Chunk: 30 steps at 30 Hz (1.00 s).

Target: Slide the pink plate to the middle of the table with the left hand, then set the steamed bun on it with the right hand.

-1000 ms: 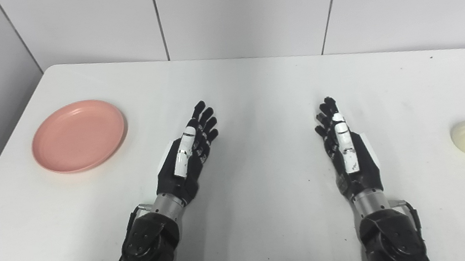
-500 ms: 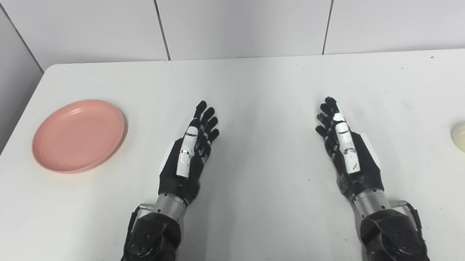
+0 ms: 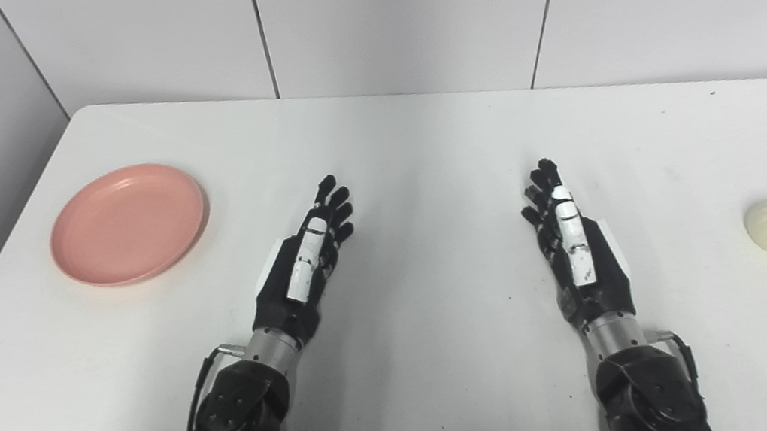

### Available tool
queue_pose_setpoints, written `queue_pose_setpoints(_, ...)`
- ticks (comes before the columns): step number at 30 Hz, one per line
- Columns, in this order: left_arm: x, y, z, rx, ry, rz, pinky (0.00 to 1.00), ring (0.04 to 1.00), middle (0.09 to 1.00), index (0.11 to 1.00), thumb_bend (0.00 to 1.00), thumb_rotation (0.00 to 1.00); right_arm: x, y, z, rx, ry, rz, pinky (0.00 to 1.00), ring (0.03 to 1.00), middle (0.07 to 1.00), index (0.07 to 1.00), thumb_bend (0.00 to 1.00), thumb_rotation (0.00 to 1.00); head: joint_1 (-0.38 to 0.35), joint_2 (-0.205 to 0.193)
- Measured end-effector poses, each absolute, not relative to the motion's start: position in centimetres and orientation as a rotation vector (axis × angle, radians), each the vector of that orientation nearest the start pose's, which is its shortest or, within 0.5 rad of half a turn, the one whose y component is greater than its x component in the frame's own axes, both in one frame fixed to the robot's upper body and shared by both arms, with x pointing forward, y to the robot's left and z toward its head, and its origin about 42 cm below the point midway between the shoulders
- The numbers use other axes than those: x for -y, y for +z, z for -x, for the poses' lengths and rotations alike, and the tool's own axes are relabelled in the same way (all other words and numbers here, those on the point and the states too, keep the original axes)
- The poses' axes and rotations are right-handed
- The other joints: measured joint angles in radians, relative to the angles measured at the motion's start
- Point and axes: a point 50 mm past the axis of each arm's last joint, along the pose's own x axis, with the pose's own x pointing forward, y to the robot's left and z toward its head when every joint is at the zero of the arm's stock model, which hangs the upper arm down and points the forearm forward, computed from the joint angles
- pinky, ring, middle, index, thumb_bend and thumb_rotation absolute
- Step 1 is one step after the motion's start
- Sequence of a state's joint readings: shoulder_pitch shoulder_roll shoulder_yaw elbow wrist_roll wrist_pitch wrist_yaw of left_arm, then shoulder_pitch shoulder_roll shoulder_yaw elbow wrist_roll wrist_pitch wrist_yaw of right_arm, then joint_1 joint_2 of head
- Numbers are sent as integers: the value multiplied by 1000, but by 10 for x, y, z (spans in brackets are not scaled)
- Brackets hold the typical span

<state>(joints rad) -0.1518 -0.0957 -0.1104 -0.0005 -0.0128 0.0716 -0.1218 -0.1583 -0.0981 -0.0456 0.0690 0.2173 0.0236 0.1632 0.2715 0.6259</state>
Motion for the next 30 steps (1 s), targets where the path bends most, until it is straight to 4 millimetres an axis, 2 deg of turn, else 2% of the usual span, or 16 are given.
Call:
queue_pose_setpoints(5, -133, 172, -325, 184, -262, 101, 997, 972, 973, 999, 469, 1000, 238, 125, -336, 75, 165, -123, 1000, 1000, 1000, 1000, 196, 1000, 26, -6)
queue_pose_setpoints(10, -146, 197, -324, 257, -224, 154, 987, 961, 960, 979, 490, 1000, 242, 125, -338, 72, 172, -116, 1000, 1000, 1000, 1000, 196, 1000, 46, -9)
queue_pose_setpoints(18, -173, 246, -336, 410, -117, 147, 992, 957, 959, 982, 485, 1000, 246, 124, -339, 71, 165, -109, 1000, 1000, 1000, 1000, 176, 1000, 58, -18)
queue_pose_setpoints(22, -189, 257, -342, 445, -62, 145, 983, 962, 966, 979, 450, 1000, 246, 124, -340, 71, 165, -117, 1000, 1000, 1000, 1000, 169, 1000, 74, -21)
queue_pose_setpoints(30, -243, 263, -354, 465, 59, 151, 991, 975, 977, 1000, 434, 1000, 249, 124, -343, 74, 172, -118, 1000, 1000, 1000, 1000, 171, 1000, 83, -34)
